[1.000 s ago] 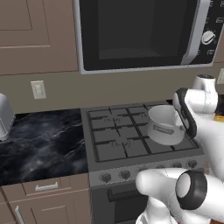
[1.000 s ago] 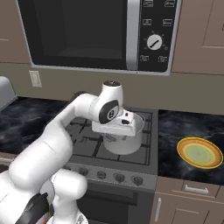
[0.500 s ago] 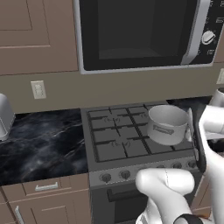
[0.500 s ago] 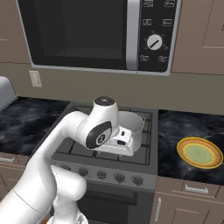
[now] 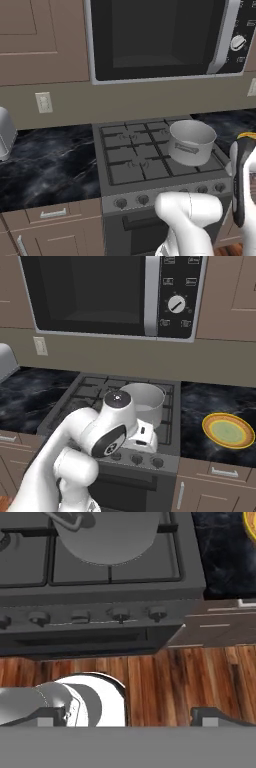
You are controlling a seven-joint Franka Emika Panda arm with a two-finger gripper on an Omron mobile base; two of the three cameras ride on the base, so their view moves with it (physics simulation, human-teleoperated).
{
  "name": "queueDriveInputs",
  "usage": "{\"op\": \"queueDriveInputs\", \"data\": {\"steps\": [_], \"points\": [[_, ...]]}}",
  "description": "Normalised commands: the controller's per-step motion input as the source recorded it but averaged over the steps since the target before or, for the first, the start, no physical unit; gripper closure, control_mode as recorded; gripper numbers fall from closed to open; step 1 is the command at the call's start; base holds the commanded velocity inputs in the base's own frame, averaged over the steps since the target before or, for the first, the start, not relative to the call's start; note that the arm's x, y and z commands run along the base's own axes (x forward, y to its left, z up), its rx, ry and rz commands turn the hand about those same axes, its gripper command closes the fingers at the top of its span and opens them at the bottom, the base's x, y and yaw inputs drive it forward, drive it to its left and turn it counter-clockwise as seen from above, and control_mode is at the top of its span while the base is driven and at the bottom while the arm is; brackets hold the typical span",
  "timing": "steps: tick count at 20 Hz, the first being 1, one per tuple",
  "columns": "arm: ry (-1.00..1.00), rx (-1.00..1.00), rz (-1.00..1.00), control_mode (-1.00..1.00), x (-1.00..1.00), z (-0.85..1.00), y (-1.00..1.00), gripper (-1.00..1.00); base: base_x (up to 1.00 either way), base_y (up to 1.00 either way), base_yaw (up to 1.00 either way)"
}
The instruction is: Retrieve the frozen meat and place it in the pot on a burner. Then turn the burner on.
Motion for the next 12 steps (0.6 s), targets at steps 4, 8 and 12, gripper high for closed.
{"op": "queueDriveInputs", "data": {"steps": [4, 8, 12], "points": [[-0.42, 0.06, 0.05, -1.0, -0.2, -0.37, -0.45, -1.0, 0.0, 0.0, 0.0], [-0.36, 0.02, 0.03, -1.0, -0.2, -0.34, -0.43, -1.0, 0.0, 0.0, 0.0], [-0.15, 0.07, 0.0, -1.0, -0.06, -0.19, -0.05, -1.0, 0.0, 0.0, 0.0]]}}
